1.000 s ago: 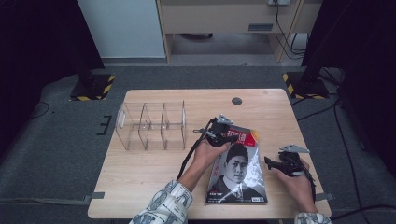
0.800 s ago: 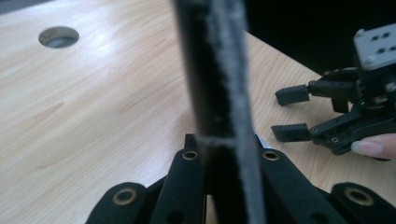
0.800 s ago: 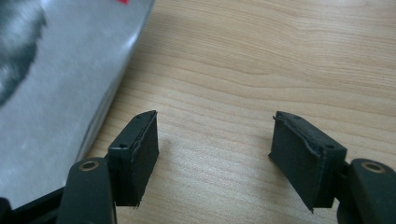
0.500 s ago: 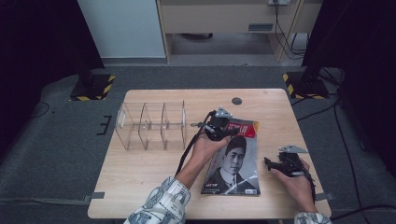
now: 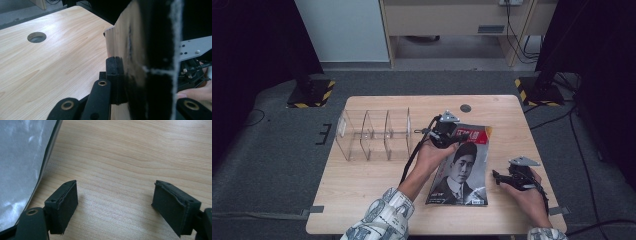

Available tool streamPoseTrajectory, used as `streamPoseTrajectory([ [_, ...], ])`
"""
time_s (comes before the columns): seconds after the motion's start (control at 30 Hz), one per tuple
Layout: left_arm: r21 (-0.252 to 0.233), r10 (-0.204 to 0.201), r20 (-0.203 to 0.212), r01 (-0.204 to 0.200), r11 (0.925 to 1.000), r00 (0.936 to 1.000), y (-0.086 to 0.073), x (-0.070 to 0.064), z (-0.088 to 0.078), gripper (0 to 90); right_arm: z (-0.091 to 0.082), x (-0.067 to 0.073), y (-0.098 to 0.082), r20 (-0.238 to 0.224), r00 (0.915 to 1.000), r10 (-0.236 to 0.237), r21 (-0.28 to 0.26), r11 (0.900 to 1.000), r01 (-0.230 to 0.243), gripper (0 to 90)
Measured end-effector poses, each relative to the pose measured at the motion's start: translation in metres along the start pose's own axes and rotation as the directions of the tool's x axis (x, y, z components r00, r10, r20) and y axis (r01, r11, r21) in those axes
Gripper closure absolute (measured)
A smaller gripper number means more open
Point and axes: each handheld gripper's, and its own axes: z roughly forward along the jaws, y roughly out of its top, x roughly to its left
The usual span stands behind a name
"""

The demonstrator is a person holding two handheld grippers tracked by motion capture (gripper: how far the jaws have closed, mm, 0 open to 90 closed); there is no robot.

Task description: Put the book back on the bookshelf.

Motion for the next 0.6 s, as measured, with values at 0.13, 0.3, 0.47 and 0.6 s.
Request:
streamPoseTrajectory([
  [0.13, -0.023, -0.01, 0.004, 0.01, 0.9997, 0.9999, 0.002, 0.0, -0.006, 86.6, 0.0, 0.0, 0.0, -0.002, 1.0, 0.001, 0.003, 1.0, -0.001, 20.0],
  [0.3, -0.047, -0.011, 0.011, 0.011, 0.9988, 0.9999, 0.008, -0.003, -0.018, 86.6, 0.0, 0.0, 0.0, 0.002, 1.0, 0.002, 0.001, 1.0, -0.002, 19.9],
  [0.47, -0.073, 0.004, 0.013, -0.003, 0.9973, 0.9999, 0.018, -0.005, -0.03, 86.6, 0.001, 0.001, 0.001, 0.002, 1.0, 0.002, 0.0, 1.0, -0.002, 19.8],
  [0.6, -0.086, 0.008, 0.011, -0.007, 0.9963, 0.9999, 0.022, -0.006, -0.039, 86.6, 0.001, 0.001, 0.001, 0.002, 1.0, 0.002, 0.0, 1.0, -0.002, 19.8],
])
